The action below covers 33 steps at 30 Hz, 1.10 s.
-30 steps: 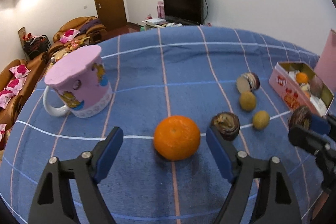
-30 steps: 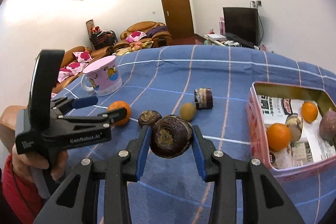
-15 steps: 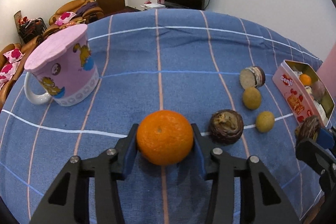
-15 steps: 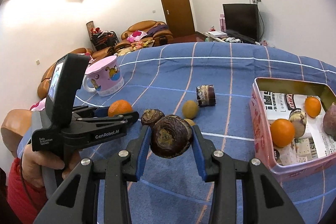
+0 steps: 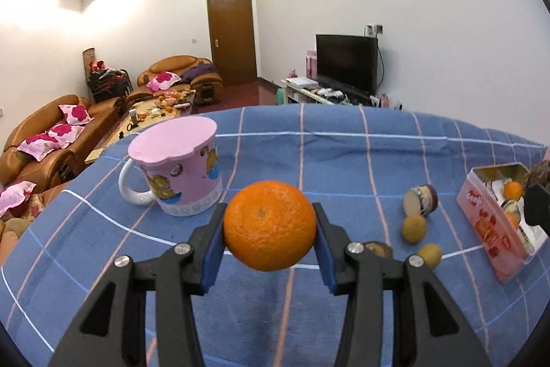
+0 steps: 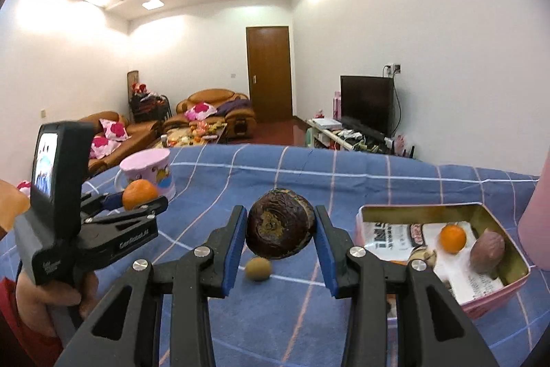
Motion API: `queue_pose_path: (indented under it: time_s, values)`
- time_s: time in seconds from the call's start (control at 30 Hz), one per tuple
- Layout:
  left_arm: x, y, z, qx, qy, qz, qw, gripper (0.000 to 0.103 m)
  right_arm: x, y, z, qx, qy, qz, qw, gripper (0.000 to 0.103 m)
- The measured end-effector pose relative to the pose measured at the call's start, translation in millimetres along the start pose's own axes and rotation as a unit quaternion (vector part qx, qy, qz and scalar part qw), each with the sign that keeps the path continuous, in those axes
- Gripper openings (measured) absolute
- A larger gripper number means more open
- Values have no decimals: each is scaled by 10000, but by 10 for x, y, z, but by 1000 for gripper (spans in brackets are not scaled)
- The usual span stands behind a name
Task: Organize fruits
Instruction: 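Lift the dark fruit and orange toward the pink tin box, then lower the dark fruit with the right tool while the left tool lowers the orange into the tin, opening both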
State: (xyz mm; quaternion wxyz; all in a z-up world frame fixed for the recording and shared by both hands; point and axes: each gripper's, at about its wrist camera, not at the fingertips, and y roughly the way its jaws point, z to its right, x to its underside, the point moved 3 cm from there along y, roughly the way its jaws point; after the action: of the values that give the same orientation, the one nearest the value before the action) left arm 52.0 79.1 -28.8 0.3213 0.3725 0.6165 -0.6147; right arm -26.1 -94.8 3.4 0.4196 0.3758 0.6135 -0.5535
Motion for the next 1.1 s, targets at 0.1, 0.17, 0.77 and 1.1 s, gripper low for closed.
queue_pose_path:
  time_s: [0.1,0.17,0.77,1.1]
  values:
    - [20,-74,92,-39,-7,93,9999,48,-11,-31,105,37,48,33,10000,41]
    - [48,-122,163,10,-18,145,9999,48,-14,-48,192,78,60,41,9999,41]
    - [8,-333,1172,591,248,278,9976,48,-15,-274,1208,762,339,84,9965,41]
    - [-68,-313,1775,972,503,288,9936,48,-38,-382,1909,1352,470,139,9896,41]
